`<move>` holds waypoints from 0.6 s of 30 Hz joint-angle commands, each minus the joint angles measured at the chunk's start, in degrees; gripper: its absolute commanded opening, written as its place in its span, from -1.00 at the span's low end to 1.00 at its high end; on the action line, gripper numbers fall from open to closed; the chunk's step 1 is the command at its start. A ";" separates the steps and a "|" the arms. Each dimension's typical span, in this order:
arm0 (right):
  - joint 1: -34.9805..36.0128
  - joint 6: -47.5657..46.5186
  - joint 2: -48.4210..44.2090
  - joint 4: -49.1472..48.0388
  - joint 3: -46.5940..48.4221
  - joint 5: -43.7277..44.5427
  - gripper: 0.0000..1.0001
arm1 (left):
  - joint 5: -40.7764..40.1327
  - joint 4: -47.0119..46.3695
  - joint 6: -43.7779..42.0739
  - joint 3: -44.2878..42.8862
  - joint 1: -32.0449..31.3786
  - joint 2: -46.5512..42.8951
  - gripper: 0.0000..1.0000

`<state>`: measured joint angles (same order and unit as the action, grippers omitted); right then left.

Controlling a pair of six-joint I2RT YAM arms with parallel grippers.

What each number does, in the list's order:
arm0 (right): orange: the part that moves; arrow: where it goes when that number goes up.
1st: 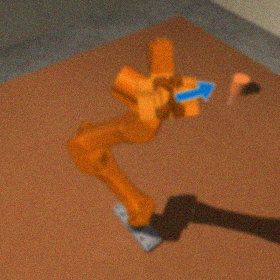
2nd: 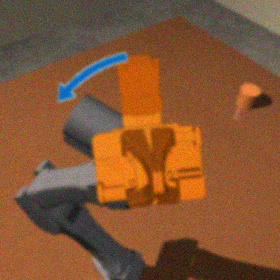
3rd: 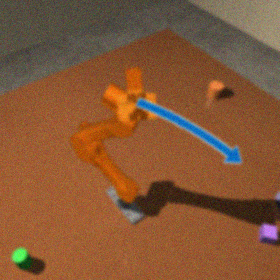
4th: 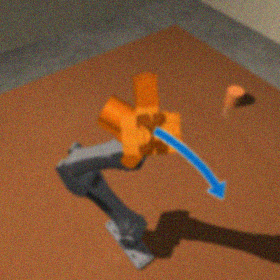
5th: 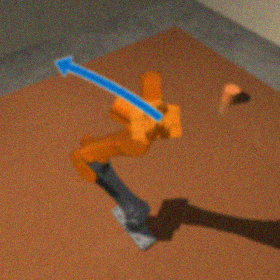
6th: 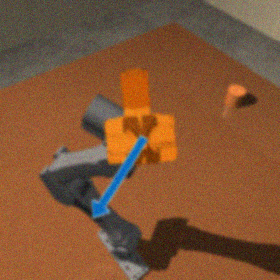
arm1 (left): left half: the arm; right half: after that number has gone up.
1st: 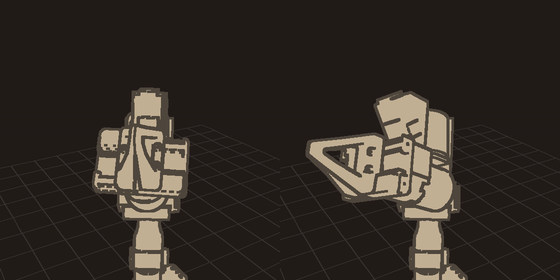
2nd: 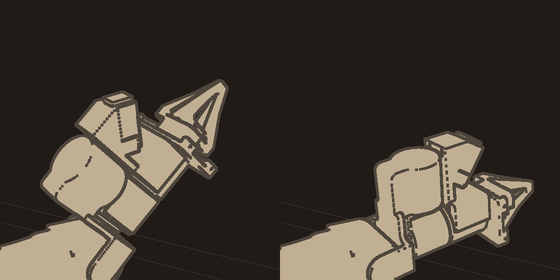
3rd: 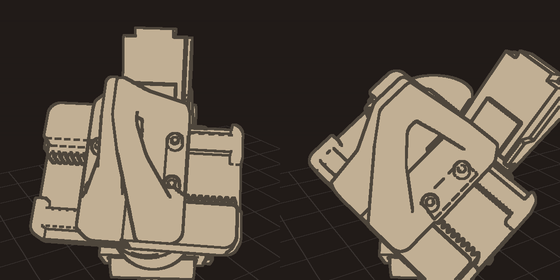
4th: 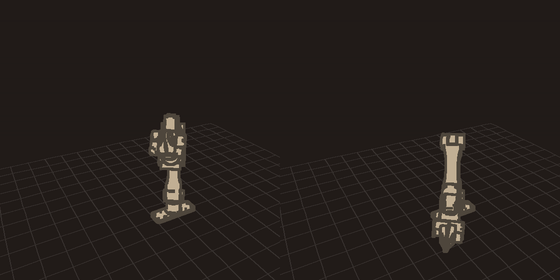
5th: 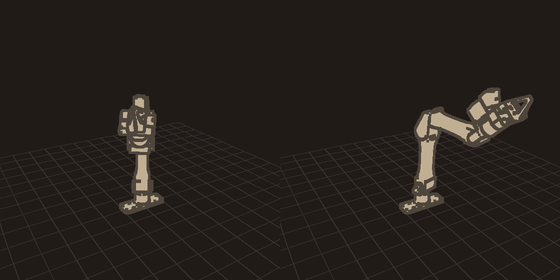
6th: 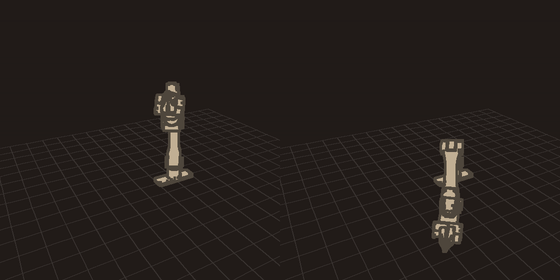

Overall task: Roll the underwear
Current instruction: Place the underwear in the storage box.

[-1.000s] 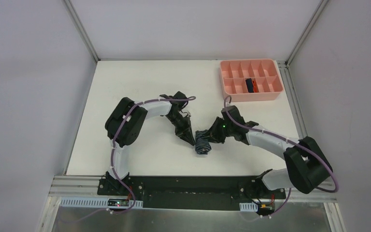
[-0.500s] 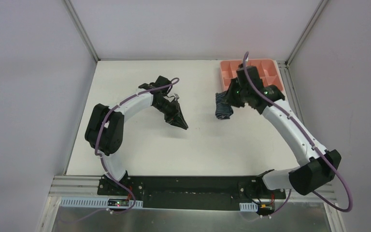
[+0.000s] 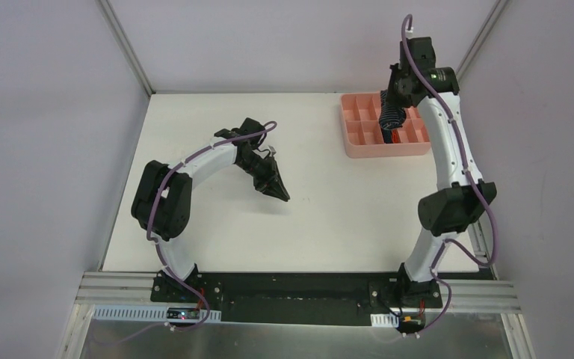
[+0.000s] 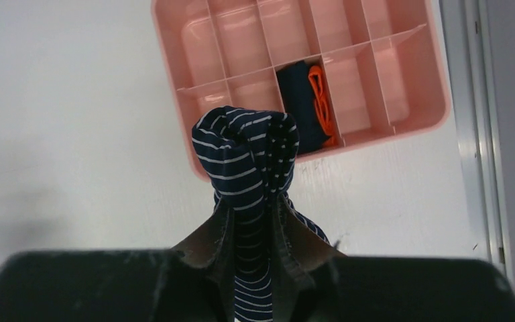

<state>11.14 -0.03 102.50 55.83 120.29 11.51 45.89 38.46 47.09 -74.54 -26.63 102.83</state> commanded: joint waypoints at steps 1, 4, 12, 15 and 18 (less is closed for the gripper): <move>-0.84 -6.79 6.03 -0.85 4.98 3.03 -1.00 | -1.03 1.61 -0.95 -1.52 -0.26 -2.40 -0.78; -0.83 -8.02 8.53 -5.62 3.54 3.60 -1.00 | -1.15 1.60 -0.78 -1.32 -0.26 -2.26 -0.79; 0.56 -7.96 16.03 -9.29 4.59 -0.70 -1.00 | -1.33 1.60 -0.55 -1.36 -0.26 -1.60 -0.78; 1.97 -7.62 18.61 -9.58 5.32 -0.81 -1.00 | -1.39 1.59 -0.51 -1.50 -0.26 -1.34 -0.78; 2.87 -6.06 20.79 -10.16 5.22 -0.36 -1.00 | -1.24 1.61 -0.34 -1.57 -0.26 -1.07 -0.79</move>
<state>12.25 -6.72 121.51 48.03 122.93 11.53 45.01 38.48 47.09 -74.54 -26.63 102.83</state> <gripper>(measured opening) 0.181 0.107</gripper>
